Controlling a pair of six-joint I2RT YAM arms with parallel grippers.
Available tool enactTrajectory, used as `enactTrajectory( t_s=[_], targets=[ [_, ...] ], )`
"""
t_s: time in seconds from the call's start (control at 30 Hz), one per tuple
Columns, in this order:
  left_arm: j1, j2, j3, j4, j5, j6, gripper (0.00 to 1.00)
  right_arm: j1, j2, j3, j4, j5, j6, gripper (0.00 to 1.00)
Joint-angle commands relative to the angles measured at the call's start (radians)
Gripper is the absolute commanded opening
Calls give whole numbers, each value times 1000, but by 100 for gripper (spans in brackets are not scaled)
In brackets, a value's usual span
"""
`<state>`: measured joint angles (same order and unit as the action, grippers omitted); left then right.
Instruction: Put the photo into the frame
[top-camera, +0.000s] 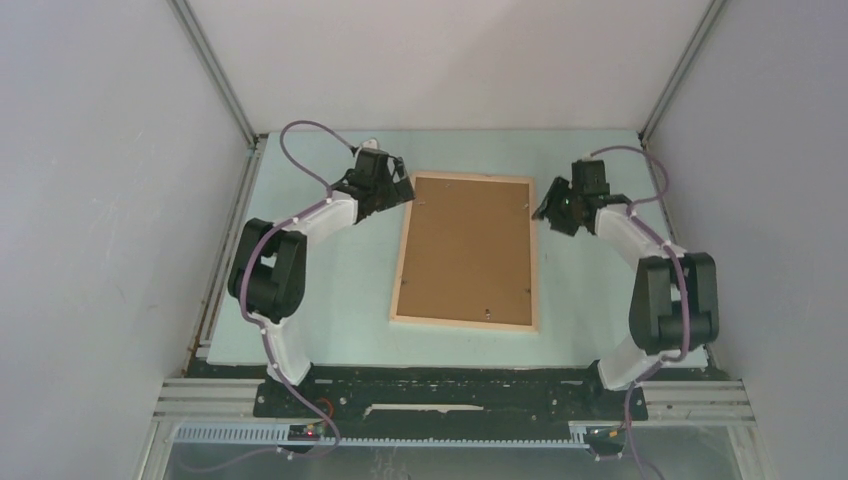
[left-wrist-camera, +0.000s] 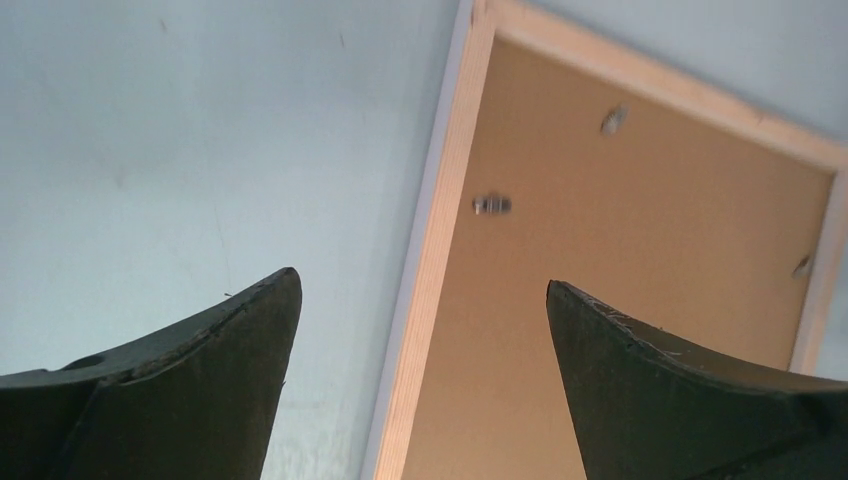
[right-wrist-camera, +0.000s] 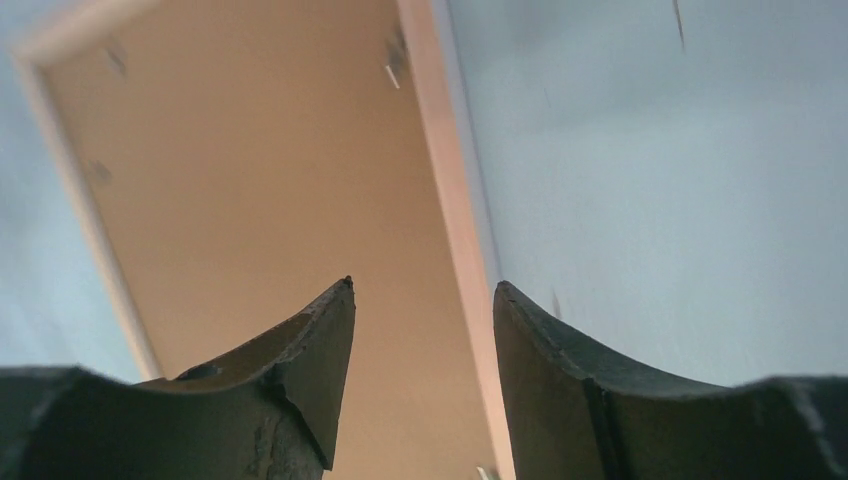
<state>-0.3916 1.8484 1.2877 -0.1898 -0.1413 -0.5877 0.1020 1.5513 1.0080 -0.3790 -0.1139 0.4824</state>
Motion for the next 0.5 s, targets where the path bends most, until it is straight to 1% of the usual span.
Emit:
enactTrajectory(
  t_s=[0.0,0.13,0.2,0.23,0.33,0.37,0.47],
  targets=[
    [61,33,118,122,29,-22,100,-13,183,212,108,-3,148,61],
    [74,84,159,121,50,8,100,-4,336,392,83,32,171,62],
    [77,101,159,133,47,30,100,1,380,454,73,55,130,63],
    [78,112,171,124,44,33,100,9,403,487,53,73,90,66],
    [81,134,199,111,77,31,99,17,491,607,-75,114,15,67],
    [80,136,200,118,87,29,99,16,519,641,-111,140,11,67],
    [80,139,198,126,112,30,99,14,574,674,-135,125,21,65]
  ],
)
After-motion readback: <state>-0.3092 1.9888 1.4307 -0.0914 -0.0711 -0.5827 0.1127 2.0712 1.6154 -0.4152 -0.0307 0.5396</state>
